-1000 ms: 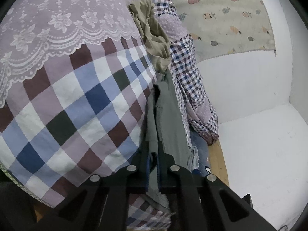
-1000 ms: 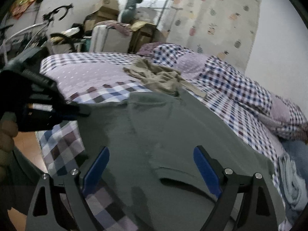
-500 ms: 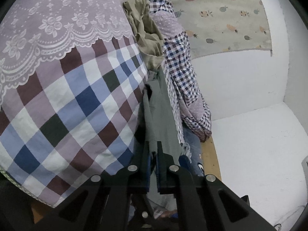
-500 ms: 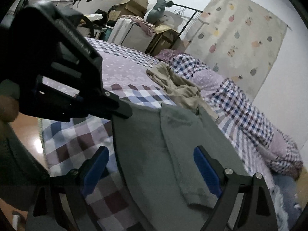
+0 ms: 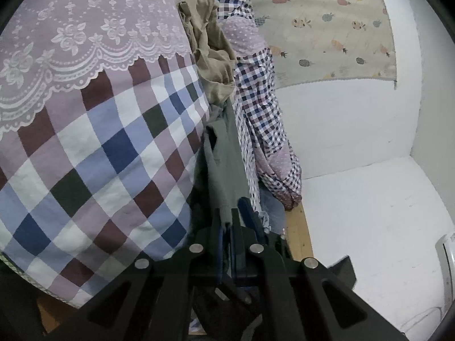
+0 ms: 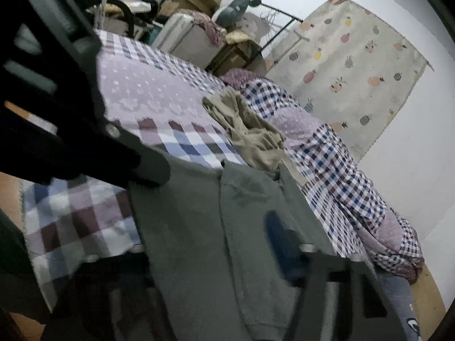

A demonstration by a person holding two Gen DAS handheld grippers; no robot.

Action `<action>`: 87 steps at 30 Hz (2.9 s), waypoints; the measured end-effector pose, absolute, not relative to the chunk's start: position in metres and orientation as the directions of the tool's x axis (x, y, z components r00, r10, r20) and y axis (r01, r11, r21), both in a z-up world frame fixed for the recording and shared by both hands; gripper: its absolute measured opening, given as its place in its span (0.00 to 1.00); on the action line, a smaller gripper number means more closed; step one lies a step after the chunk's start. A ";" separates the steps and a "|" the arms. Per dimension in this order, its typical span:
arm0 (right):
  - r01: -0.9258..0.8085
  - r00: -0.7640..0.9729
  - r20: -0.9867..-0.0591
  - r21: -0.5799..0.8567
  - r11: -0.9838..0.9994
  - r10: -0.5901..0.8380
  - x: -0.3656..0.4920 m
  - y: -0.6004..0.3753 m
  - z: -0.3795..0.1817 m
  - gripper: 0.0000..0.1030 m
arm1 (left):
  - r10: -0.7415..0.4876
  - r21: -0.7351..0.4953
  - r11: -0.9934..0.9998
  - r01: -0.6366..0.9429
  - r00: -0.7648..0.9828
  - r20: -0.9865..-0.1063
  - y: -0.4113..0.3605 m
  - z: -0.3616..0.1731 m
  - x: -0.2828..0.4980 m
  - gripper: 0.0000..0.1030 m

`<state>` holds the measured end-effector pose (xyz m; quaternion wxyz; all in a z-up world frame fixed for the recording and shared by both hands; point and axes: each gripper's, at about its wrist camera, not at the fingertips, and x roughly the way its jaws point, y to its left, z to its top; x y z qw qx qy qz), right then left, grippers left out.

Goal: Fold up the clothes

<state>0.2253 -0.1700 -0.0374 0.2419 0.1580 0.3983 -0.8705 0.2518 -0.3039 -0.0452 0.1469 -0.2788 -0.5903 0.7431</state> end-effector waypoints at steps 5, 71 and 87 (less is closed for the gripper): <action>0.528 -0.841 -0.480 -0.632 -0.567 -0.248 0.212 -0.172 -0.044 0.45 | 0.544 -0.959 -0.259 0.113 -0.804 -0.241 -0.302 -0.046 0.251 0.02; 0.583 -0.759 -0.554 -0.344 -0.736 -0.342 0.193 -0.123 0.013 0.04 | 0.711 -0.861 -0.509 -0.020 -0.573 -0.407 -0.290 -0.034 0.043 0.73; 0.624 -0.737 -0.536 -0.305 -0.719 -0.412 0.218 -0.106 0.039 0.03 | 0.767 -0.872 -0.486 -0.065 -0.509 -0.390 -0.302 -0.035 -0.013 0.69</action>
